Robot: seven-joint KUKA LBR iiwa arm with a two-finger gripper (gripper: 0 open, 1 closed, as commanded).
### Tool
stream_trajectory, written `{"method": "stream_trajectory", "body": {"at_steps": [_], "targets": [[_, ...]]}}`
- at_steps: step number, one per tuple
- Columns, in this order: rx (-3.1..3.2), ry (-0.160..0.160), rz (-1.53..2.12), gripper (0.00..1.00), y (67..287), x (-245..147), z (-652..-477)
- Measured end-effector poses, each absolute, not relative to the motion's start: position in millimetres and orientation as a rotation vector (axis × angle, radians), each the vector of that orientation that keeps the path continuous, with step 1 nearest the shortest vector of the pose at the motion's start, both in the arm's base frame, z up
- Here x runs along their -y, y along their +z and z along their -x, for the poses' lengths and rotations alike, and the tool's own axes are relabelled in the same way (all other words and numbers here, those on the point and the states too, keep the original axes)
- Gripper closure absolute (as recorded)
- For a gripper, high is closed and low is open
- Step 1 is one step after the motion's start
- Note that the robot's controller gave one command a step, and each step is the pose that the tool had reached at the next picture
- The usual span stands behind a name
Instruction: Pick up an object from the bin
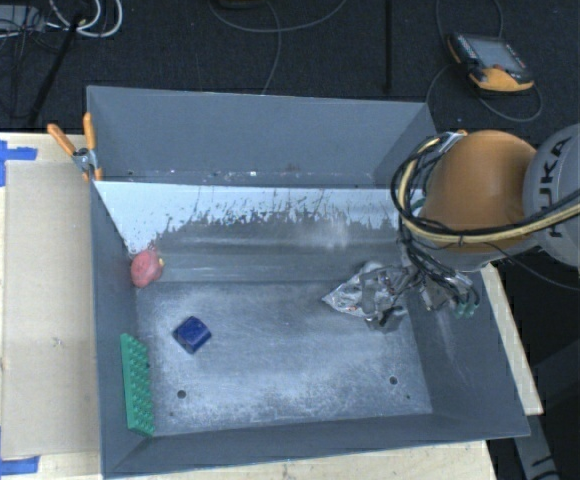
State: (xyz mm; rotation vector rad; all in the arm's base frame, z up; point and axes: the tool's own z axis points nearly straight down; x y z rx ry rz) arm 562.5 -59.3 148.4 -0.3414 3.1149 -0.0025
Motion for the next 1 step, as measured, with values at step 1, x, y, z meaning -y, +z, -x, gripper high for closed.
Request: {"method": "stream_trajectory", "body": {"at_steps": [1], "targets": [[-3.117, -0.002, 0.340, 1.00, 197.7, 58.3, -564.5]]}}
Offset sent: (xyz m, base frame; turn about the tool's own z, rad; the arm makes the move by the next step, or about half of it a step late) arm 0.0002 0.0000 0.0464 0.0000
